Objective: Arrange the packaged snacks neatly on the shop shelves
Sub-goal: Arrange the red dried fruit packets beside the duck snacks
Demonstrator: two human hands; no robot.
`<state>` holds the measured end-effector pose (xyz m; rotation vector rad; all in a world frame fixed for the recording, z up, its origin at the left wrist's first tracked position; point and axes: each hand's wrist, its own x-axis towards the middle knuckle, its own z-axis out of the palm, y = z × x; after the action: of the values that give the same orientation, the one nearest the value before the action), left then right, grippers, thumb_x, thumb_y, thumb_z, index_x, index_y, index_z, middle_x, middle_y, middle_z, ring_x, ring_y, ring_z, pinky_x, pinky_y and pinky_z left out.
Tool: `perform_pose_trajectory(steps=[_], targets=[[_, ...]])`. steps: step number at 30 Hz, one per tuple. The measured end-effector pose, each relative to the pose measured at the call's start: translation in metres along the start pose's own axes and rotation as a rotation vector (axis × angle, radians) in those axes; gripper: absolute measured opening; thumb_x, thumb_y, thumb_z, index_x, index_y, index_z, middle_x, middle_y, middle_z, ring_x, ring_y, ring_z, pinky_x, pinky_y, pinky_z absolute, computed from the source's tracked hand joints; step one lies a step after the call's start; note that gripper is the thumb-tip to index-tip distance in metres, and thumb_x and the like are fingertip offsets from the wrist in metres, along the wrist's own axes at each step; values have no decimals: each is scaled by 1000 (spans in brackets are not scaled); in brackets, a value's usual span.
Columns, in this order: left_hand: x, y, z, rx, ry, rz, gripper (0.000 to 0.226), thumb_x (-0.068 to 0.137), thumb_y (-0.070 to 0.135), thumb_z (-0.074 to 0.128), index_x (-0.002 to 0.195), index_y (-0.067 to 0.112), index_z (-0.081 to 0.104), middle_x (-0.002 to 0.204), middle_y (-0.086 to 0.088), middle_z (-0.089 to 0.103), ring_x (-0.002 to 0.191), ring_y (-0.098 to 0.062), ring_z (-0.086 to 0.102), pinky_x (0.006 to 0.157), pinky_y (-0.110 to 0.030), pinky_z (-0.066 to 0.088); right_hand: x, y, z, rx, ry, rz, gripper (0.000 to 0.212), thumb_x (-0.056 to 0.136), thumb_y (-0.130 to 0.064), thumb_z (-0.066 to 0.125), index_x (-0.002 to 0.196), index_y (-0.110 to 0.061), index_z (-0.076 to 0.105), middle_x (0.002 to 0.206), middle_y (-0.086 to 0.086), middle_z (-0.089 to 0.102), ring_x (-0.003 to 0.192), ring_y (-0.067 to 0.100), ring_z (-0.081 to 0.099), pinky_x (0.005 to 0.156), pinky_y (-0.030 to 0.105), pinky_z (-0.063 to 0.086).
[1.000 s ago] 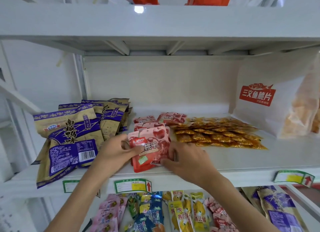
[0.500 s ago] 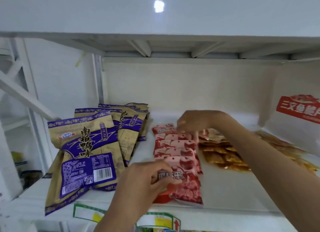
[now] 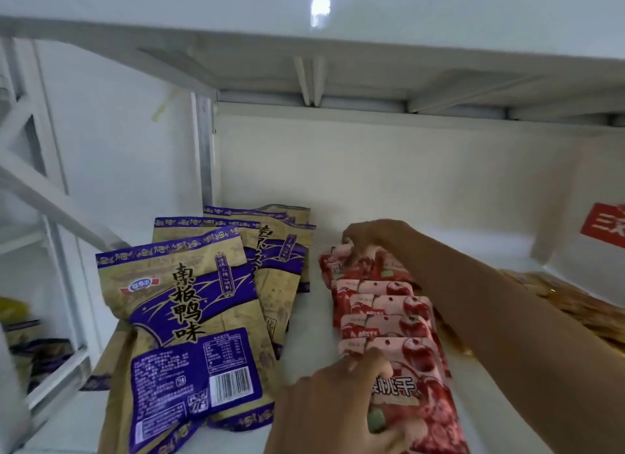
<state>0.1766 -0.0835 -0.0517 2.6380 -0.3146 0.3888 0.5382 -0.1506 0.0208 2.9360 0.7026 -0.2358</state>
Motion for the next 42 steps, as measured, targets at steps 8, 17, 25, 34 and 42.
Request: perform_pose_trajectory(steps=[8, 17, 25, 34, 42], targets=[[2, 16, 1, 219, 30, -29, 51, 92, 79, 46, 127, 46, 28, 128, 14, 61, 109, -15, 67, 87, -30, 51, -92, 26, -51, 142, 616, -219, 27, 96, -39, 70, 80, -27, 53, 79, -10, 56, 88, 25, 62, 80, 37, 36], [13, 19, 11, 164, 248, -16, 58, 90, 85, 36, 126, 46, 60, 96, 21, 63, 77, 5, 60, 69, -21, 52, -281, 33, -39, 489, 875, -173, 35, 92, -32, 78, 120, -28, 57, 78, -10, 68, 65, 7, 69, 56, 21, 52], [-2, 28, 8, -714, 143, -60, 27, 97, 50, 66, 111, 30, 77, 100, 19, 79, 93, 2, 73, 86, -26, 56, -343, 15, 51, 682, 498, -266, 45, 88, -33, 83, 123, -38, 55, 108, -6, 76, 89, 14, 77, 73, 44, 66], [-15, 26, 5, -886, 242, -132, 21, 90, 21, 76, 111, 19, 78, 103, 5, 81, 98, -9, 77, 80, -12, 55, -351, 4, 136, 1206, 482, -292, 36, 94, -27, 77, 126, -20, 63, 105, -3, 79, 85, 4, 74, 72, 21, 59], [-14, 23, 5, -770, 70, -190, 33, 80, 41, 80, 105, 19, 79, 101, 5, 81, 95, -9, 76, 92, -29, 55, -348, 16, 146, 1304, 327, -335, 32, 101, -25, 67, 108, 6, 71, 78, 7, 75, 61, 10, 58, 61, 19, 47]])
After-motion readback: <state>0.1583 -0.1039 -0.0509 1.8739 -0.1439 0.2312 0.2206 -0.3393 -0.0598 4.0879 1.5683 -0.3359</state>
